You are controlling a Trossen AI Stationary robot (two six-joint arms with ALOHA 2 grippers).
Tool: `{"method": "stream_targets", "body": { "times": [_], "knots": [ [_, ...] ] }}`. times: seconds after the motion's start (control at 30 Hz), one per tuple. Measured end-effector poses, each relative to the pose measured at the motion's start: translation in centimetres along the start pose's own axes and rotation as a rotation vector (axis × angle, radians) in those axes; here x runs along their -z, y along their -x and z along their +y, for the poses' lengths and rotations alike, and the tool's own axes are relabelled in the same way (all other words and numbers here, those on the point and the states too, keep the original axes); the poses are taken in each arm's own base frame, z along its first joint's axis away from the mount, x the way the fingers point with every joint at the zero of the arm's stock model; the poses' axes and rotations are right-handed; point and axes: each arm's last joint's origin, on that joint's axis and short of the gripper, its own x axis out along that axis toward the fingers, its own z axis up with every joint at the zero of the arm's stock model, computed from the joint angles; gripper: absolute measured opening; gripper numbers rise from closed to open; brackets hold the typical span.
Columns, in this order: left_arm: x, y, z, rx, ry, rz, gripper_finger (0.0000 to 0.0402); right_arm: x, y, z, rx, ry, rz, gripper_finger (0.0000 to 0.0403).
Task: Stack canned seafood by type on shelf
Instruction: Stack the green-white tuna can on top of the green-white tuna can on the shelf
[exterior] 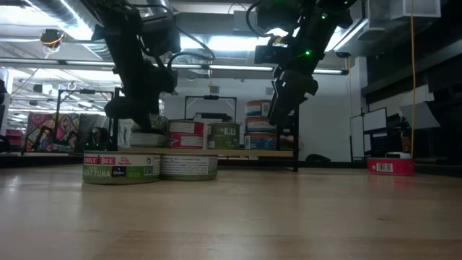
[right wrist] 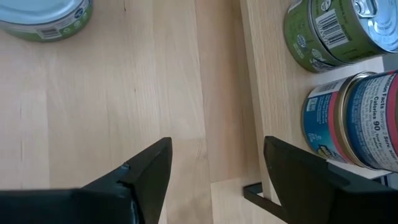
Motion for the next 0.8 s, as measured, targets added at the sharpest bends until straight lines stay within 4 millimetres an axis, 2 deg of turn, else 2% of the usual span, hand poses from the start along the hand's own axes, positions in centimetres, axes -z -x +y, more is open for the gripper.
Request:
{"method": "stream_targets", "body": {
  "times": [0.53,0.8],
  "knots": [
    [0.1,0.6,-0.2,0.007,-0.052,-0.003,0.0241,0.0,0.0,0.0,0.000,0.026,0.000,0.0253],
    [-1.2,3.8,-0.2,-0.004,0.017,-0.120,0.0241,0.0,0.0,0.1,-0.040,0.025,-0.009,0.0253]
  ]
}}
